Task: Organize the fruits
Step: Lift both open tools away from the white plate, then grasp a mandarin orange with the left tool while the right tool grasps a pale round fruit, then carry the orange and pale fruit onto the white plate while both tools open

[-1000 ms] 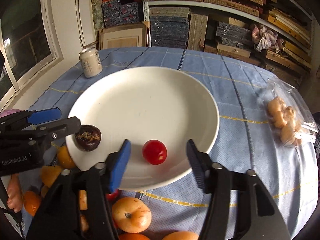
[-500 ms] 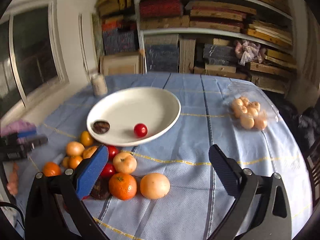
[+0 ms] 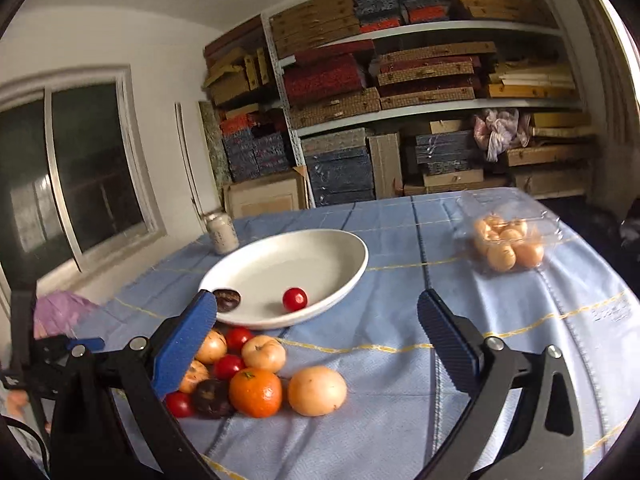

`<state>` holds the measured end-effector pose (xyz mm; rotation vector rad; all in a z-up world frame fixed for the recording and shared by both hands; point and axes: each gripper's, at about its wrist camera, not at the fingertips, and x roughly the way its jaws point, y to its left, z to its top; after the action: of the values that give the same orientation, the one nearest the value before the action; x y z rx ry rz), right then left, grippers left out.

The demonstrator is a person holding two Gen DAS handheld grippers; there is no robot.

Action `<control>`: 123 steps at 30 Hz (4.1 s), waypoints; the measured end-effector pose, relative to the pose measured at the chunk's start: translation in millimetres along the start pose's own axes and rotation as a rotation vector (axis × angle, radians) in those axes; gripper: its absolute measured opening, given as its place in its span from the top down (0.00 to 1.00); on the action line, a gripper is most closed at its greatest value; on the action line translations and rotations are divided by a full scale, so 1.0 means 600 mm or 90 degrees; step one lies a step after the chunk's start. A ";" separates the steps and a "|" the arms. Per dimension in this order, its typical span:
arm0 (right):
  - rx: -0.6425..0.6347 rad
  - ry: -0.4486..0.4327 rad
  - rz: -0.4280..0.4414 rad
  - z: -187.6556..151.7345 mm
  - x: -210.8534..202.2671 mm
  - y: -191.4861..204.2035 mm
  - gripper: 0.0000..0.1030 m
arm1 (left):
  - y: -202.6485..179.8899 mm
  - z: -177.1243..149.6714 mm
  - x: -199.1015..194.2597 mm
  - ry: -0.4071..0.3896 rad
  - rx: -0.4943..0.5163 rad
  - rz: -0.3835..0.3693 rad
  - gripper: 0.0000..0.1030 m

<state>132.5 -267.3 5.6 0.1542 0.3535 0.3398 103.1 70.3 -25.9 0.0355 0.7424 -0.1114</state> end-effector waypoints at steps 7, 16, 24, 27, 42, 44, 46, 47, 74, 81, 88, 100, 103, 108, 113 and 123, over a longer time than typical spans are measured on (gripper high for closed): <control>-0.057 0.116 -0.069 -0.009 0.052 0.019 0.04 | 0.009 -0.001 0.006 0.010 -0.017 -0.019 0.10; -0.103 0.217 -0.118 -0.037 0.102 0.022 0.04 | 0.001 -0.001 0.015 0.023 -0.001 -0.013 0.32; -0.171 0.263 -0.131 -0.057 0.126 0.047 0.04 | -0.015 -0.004 0.019 0.029 0.023 -0.031 0.53; -0.169 0.276 -0.128 -0.058 0.133 0.042 0.04 | -0.015 -0.004 0.019 0.029 0.023 -0.030 0.53; -0.184 0.313 -0.090 -0.065 0.155 0.051 0.38 | -0.013 -0.009 0.038 0.071 0.010 -0.037 0.52; -0.182 0.313 -0.082 -0.066 0.154 0.053 0.48 | -0.012 -0.010 0.040 0.079 0.007 -0.039 0.52; -0.180 0.315 -0.078 -0.066 0.153 0.055 0.56 | -0.012 -0.010 0.043 0.087 0.006 -0.039 0.52; -0.182 0.314 -0.079 -0.067 0.153 0.057 0.56 | -0.011 -0.010 0.042 0.086 0.004 -0.041 0.53; -0.095 0.260 -0.078 -0.043 0.126 0.021 0.60 | -0.057 0.024 -0.048 -0.111 0.074 0.059 0.54; -0.050 0.263 -0.025 0.019 0.140 0.020 0.98 | -0.076 0.113 0.004 -0.095 0.108 0.053 0.54; -0.109 0.295 -0.054 -0.019 0.172 0.024 0.52 | -0.061 0.150 0.038 -0.088 0.062 0.029 0.54; -0.101 0.325 -0.066 -0.031 0.225 0.002 0.56 | -0.046 0.138 0.071 -0.054 0.045 0.008 0.54; -0.089 0.331 -0.058 -0.031 0.226 -0.002 0.57 | -0.041 0.139 0.077 -0.046 0.041 0.007 0.54; -0.040 0.294 -0.048 -0.012 0.207 -0.018 0.57 | -0.036 0.165 0.096 -0.033 0.040 0.008 0.54; -0.043 0.256 -0.024 0.052 0.224 0.009 0.57 | -0.042 0.219 0.129 -0.035 0.037 0.015 0.54; -0.045 0.273 0.004 0.077 0.390 0.066 0.57 | -0.025 0.260 0.226 0.021 -0.010 0.000 0.54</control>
<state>344.3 -152.4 -16.4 0.0109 0.7633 0.3903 305.7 32.2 -2.5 0.0230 0.7760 -0.1049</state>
